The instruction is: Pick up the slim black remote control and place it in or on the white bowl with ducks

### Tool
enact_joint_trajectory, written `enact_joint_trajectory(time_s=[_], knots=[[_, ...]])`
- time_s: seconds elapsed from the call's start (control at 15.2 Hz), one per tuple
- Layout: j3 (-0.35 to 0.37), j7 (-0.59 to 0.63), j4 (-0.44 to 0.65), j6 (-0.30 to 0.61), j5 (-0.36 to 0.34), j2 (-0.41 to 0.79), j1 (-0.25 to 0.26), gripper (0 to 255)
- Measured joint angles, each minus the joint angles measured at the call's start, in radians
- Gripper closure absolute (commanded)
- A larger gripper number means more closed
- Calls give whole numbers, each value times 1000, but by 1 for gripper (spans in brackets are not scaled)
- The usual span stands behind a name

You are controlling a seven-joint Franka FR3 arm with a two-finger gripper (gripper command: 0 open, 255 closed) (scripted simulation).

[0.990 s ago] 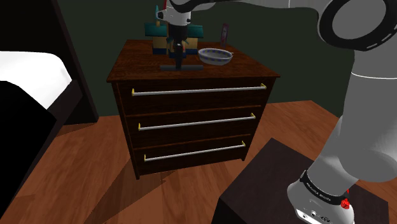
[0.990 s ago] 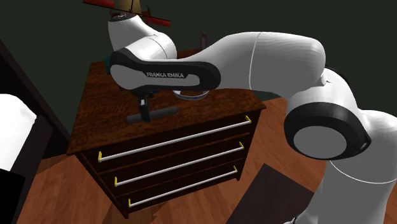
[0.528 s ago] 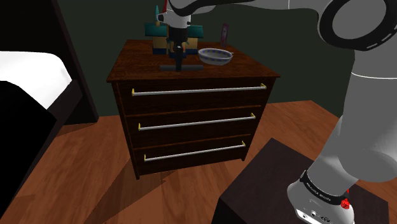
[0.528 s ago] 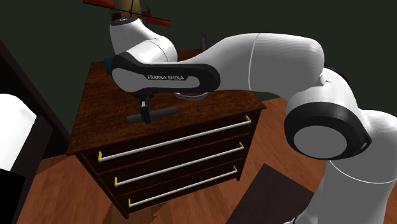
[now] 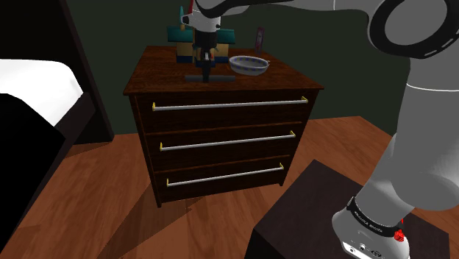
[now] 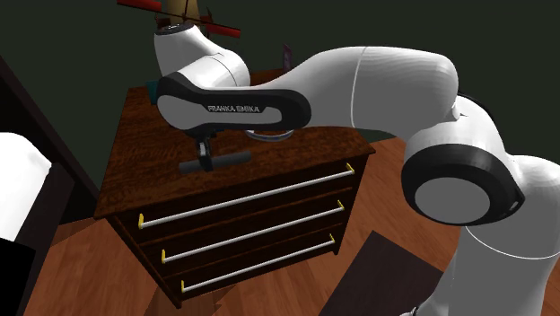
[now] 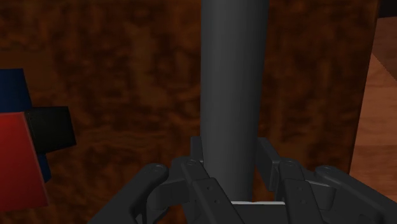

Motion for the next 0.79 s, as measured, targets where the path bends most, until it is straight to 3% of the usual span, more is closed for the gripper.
enact_joint_trajectory(time_s=[0.26, 0.79], knots=[[0, 1, 7, -5, -1, 2, 0, 255], [-1, -6, 135, -116, -1, 21, 2, 255]])
